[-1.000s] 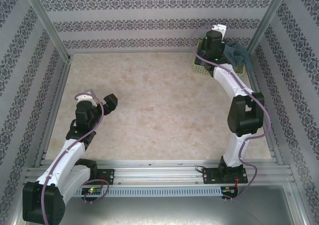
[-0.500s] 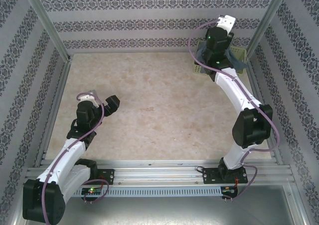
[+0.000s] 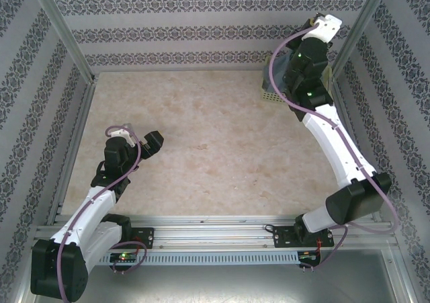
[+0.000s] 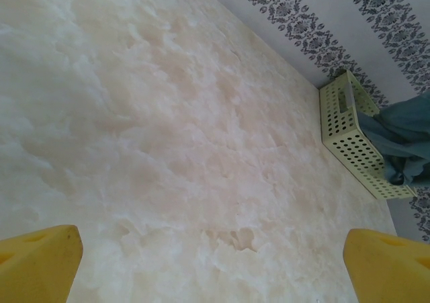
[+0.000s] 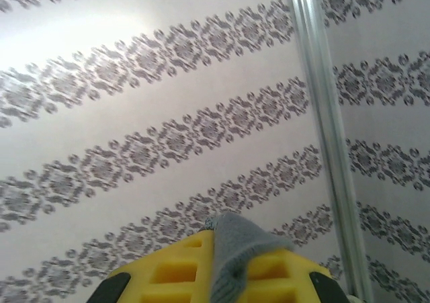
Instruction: Fold the inside-out t-shirt
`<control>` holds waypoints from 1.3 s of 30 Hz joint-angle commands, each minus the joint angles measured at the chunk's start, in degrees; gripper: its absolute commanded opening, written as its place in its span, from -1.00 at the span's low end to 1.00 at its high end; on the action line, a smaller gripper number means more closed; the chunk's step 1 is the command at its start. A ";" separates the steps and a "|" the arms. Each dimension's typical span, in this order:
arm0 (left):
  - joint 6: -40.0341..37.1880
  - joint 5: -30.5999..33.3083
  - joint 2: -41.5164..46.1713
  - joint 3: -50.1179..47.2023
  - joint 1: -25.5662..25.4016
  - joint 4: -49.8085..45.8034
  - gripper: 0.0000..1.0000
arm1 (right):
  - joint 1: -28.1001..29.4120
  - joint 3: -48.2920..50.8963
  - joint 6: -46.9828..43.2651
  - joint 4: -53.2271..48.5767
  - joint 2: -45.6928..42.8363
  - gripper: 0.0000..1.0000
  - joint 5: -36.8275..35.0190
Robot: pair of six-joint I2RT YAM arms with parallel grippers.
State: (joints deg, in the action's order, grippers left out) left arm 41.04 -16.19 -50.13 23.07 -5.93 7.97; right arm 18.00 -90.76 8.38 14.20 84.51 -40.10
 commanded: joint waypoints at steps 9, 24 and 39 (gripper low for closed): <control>0.73 -6.81 -3.95 2.08 -0.68 -0.09 0.95 | 11.05 -26.77 -8.71 -12.17 -1.91 -1.00 13.00; -1.84 -10.53 4.88 2.91 -4.80 -7.48 0.91 | 27.64 -11.58 5.01 -28.13 1.32 -1.00 15.58; -1.77 -10.59 4.53 1.52 -13.69 -7.16 0.84 | 25.40 3.19 21.10 -32.22 4.62 -1.00 22.09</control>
State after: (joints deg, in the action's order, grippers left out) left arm 39.64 -26.85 -42.68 24.01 -17.30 -1.52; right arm 44.34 -87.24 27.22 -20.23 93.47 -19.57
